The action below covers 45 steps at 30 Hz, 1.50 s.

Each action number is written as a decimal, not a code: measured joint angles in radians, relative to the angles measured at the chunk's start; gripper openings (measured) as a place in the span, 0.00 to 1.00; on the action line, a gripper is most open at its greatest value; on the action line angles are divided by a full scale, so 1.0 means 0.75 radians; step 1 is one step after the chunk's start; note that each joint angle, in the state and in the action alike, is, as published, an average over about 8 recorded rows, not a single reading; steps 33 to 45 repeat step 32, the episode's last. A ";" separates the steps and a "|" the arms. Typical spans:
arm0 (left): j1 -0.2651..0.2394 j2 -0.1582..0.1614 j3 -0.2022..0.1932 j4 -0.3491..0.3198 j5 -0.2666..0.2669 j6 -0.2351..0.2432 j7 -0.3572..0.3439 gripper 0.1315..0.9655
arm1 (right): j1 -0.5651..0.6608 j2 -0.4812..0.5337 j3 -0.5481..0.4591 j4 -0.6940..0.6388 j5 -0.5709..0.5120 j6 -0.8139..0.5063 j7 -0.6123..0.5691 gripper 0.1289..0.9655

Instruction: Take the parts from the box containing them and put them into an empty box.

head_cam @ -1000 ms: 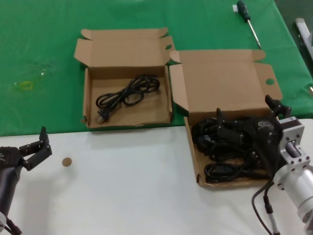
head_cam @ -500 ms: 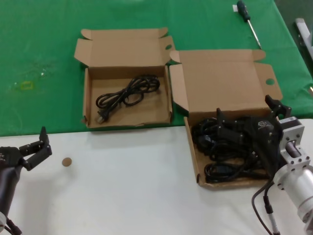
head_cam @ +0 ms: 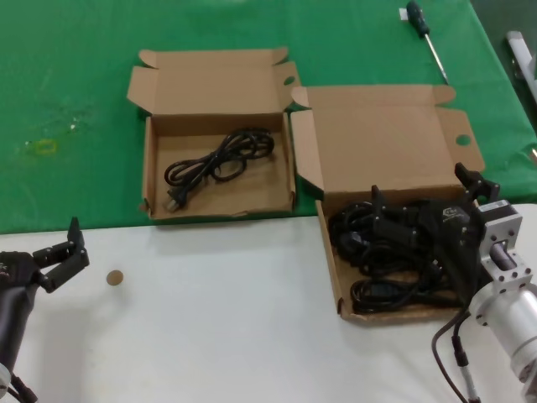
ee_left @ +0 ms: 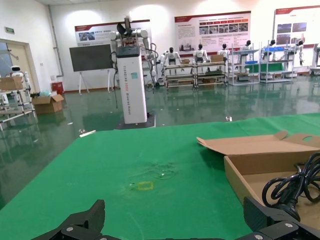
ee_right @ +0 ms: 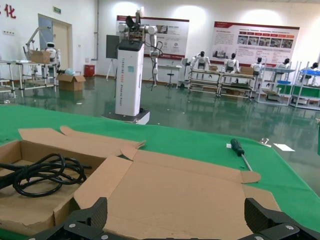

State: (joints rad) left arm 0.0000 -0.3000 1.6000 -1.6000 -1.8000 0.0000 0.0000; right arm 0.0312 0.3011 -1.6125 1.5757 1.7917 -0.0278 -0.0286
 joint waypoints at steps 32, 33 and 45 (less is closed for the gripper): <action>0.000 0.000 0.000 0.000 0.000 0.000 0.000 1.00 | 0.000 0.000 0.000 0.000 0.000 0.000 0.000 1.00; 0.000 0.000 0.000 0.000 0.000 0.000 0.000 1.00 | 0.000 0.000 0.000 0.000 0.000 0.000 0.000 1.00; 0.000 0.000 0.000 0.000 0.000 0.000 0.000 1.00 | 0.000 0.000 0.000 0.000 0.000 0.000 0.000 1.00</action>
